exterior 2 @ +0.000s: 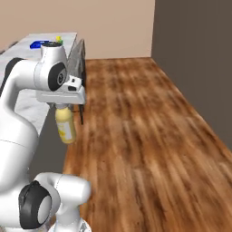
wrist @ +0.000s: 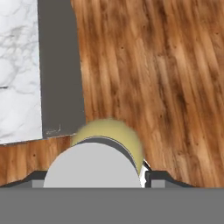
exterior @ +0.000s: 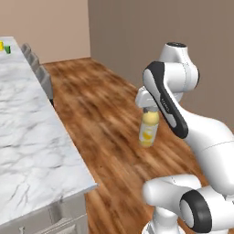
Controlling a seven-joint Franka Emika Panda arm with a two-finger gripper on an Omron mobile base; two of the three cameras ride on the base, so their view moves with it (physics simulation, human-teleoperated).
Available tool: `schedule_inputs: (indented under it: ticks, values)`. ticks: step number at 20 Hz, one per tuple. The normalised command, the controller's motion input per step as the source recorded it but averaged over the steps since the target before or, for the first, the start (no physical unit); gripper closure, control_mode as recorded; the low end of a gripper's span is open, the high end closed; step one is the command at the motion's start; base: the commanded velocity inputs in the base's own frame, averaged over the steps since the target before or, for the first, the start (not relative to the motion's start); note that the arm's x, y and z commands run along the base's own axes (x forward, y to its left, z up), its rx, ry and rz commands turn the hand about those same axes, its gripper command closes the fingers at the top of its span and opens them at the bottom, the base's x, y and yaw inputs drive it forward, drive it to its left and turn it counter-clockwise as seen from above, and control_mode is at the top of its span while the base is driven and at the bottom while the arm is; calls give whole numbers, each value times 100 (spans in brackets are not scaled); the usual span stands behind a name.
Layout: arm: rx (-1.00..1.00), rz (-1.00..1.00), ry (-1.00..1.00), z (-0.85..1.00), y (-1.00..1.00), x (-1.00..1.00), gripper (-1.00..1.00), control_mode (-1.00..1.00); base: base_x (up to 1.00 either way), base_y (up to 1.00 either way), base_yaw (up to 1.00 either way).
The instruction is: Place the drinks on the dining counter in a tight cluster.
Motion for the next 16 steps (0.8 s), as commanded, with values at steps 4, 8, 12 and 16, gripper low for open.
schedule_inputs:
  ticks: [4,8,12,16]
  values:
    - [0,0,0,0,0,0,100,100,76,-100,14]
    - [0,0,0,0,0,0,100,100,87,-100,26]
    - [0,0,0,0,0,0,100,100,100,-100,42]
    - [0,0,0,0,0,0,100,100,100,-91,50]
